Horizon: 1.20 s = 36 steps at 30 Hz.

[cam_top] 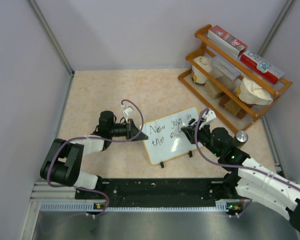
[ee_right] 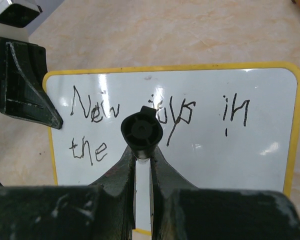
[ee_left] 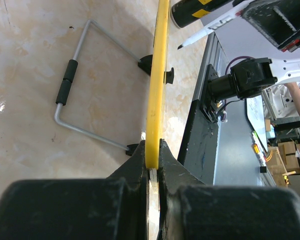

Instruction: Write a sentence on the whiteboard

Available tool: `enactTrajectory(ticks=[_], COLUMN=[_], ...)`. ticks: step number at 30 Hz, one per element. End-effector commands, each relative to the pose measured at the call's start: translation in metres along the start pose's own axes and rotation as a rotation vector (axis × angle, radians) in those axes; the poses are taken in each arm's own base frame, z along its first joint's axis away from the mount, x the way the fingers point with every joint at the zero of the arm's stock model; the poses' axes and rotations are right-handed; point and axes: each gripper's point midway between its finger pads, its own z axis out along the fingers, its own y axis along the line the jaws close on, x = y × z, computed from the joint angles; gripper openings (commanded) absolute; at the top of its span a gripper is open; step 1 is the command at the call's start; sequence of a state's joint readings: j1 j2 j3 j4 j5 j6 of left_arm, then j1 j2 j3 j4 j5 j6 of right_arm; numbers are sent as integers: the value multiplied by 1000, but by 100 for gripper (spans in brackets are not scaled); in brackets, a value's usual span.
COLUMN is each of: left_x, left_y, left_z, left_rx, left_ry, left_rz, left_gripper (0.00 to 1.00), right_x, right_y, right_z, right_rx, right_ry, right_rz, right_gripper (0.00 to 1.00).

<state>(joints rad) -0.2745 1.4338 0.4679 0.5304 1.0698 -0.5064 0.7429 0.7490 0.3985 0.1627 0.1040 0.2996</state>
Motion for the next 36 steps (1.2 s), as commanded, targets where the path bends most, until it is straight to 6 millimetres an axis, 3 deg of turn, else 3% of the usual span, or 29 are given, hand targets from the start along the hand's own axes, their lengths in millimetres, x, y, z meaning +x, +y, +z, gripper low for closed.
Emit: enactTrajectory(ticks=[1,8,18,30,36], left_x=[-8,-8,-8,-9,-8], left_y=[9,9,10,9,9], left_z=[3,3,3,3,3], left_rx=[-22,-20,-21,-21,-20], left_ry=[-22,-20,-21,-22,-20], left_rz=[105,104,104,106,104], left_gripper=[0,0,0,0,0], right_x=[-51,-50,-26,-13,6], right_y=[8,-5,-14,-11,-11], right_z=[-5,7,14,18,18], right_rx=[-11,30,42,17,6], right_ry=[-137,-113,-58,-21,42], right_rz=[13,18,35,41,47], right_gripper=[0,0,0,0,0])
